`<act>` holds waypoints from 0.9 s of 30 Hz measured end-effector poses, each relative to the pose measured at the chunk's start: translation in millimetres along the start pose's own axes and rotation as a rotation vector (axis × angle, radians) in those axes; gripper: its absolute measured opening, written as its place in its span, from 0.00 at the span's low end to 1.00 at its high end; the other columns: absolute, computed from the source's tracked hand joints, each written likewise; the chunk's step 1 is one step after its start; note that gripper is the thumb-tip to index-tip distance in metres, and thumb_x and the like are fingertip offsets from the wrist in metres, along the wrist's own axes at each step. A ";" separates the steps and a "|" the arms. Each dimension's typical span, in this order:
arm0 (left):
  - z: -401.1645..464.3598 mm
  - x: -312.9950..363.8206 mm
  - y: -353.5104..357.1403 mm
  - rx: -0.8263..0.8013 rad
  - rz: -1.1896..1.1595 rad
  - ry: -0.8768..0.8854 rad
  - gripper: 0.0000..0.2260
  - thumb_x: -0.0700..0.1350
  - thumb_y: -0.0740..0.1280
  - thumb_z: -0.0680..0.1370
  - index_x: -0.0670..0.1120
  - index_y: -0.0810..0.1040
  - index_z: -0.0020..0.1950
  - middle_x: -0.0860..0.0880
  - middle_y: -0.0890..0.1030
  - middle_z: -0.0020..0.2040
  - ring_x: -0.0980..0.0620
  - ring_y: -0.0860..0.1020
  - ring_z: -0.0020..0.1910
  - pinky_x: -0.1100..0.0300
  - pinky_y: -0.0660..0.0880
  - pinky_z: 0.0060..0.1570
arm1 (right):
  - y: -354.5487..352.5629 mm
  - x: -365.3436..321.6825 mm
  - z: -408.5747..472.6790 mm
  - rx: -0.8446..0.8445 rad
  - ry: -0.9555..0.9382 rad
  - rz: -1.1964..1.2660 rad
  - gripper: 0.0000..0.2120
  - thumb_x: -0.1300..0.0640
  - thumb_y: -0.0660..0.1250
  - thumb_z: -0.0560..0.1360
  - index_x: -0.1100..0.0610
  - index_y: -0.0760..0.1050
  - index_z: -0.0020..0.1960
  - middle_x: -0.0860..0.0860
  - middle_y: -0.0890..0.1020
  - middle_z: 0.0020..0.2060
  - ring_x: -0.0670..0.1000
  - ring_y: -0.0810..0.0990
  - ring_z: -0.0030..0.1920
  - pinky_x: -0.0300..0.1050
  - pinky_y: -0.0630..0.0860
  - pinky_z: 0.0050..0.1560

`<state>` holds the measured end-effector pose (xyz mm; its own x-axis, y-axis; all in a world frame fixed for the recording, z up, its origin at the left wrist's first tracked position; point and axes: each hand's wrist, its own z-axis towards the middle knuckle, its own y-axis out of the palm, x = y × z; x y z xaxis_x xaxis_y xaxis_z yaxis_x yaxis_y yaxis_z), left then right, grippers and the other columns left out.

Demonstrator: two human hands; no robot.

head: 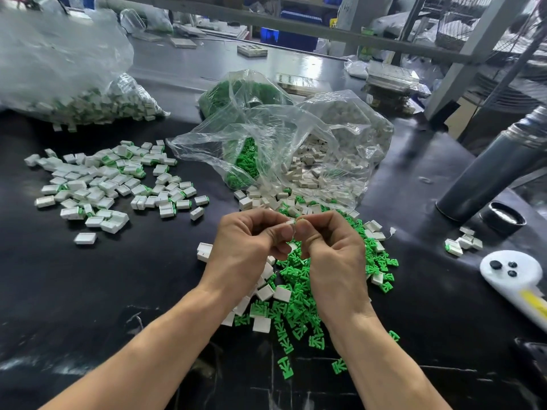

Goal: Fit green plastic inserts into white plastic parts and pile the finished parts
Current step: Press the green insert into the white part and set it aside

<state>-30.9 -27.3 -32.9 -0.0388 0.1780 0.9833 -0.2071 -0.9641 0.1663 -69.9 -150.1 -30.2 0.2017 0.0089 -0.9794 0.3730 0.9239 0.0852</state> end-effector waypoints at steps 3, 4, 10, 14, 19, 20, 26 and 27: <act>-1.9 -1.3 2.4 0.023 -0.008 0.000 0.09 0.33 0.73 0.76 0.45 0.84 0.40 0.48 0.83 0.32 0.51 0.79 0.30 0.61 0.79 0.33 | 1.3 -1.5 -1.5 0.006 -0.003 -0.019 0.10 0.67 0.69 0.80 0.56 0.79 0.42 0.43 0.80 0.31 0.39 0.76 0.32 0.33 0.73 0.35; -2.1 -1.6 3.0 0.030 -0.011 0.004 0.09 0.33 0.73 0.76 0.45 0.85 0.39 0.47 0.83 0.32 0.51 0.79 0.30 0.60 0.80 0.33 | 1.5 -2.1 -2.1 0.010 -0.002 -0.016 0.09 0.67 0.69 0.80 0.57 0.79 0.42 0.43 0.80 0.31 0.39 0.76 0.32 0.32 0.73 0.35; -2.9 -1.9 5.9 0.044 -0.011 0.016 0.07 0.33 0.72 0.77 0.43 0.84 0.41 0.47 0.83 0.32 0.51 0.79 0.30 0.59 0.80 0.33 | 2.7 -2.0 -4.4 0.024 -0.005 -0.003 0.08 0.67 0.68 0.80 0.59 0.79 0.43 0.44 0.80 0.31 0.39 0.77 0.32 0.32 0.74 0.36; -2.1 0.5 4.5 0.026 0.029 0.053 0.05 0.34 0.73 0.77 0.42 0.84 0.43 0.49 0.84 0.33 0.52 0.79 0.31 0.60 0.79 0.34 | -0.3 -2.4 -2.1 0.022 -0.013 -0.001 0.11 0.66 0.69 0.80 0.54 0.80 0.42 0.45 0.82 0.33 0.41 0.78 0.34 0.35 0.75 0.38; -0.1 3.7 -2.2 0.001 0.069 0.081 0.01 0.36 0.73 0.78 0.41 0.83 0.47 0.49 0.83 0.36 0.53 0.79 0.33 0.60 0.80 0.36 | -5.0 0.3 2.5 -0.020 -0.091 -0.204 0.05 0.57 0.72 0.80 0.50 0.81 0.46 0.46 0.84 0.38 0.45 0.79 0.37 0.44 0.74 0.41; 0.4 3.8 -3.6 0.004 0.069 0.081 0.01 0.35 0.73 0.78 0.41 0.83 0.48 0.49 0.84 0.36 0.53 0.79 0.33 0.60 0.80 0.36 | -5.6 0.4 2.7 -0.027 -0.102 -0.245 0.04 0.55 0.72 0.80 0.49 0.81 0.46 0.45 0.84 0.38 0.45 0.80 0.38 0.45 0.75 0.41; 2.4 5.0 -8.9 0.015 0.049 0.062 0.01 0.37 0.74 0.77 0.41 0.84 0.48 0.48 0.84 0.36 0.51 0.80 0.34 0.61 0.80 0.37 | -12.0 -0.8 5.3 -0.067 -0.134 -0.316 0.03 0.54 0.73 0.79 0.48 0.81 0.47 0.44 0.85 0.40 0.46 0.83 0.41 0.45 0.80 0.43; 2.5 4.7 -8.5 0.014 0.030 0.056 0.01 0.37 0.74 0.77 0.41 0.84 0.47 0.47 0.84 0.36 0.51 0.80 0.34 0.60 0.80 0.37 | -12.3 -0.6 5.2 -0.072 -0.132 -0.305 0.03 0.54 0.73 0.80 0.48 0.81 0.47 0.45 0.85 0.40 0.45 0.82 0.41 0.45 0.79 0.42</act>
<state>-26.9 -18.8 -29.5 -0.0999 0.1590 0.9822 -0.1909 -0.9719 0.1379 -69.9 -163.5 -29.7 0.2084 -0.3171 -0.9252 0.3703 0.9011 -0.2254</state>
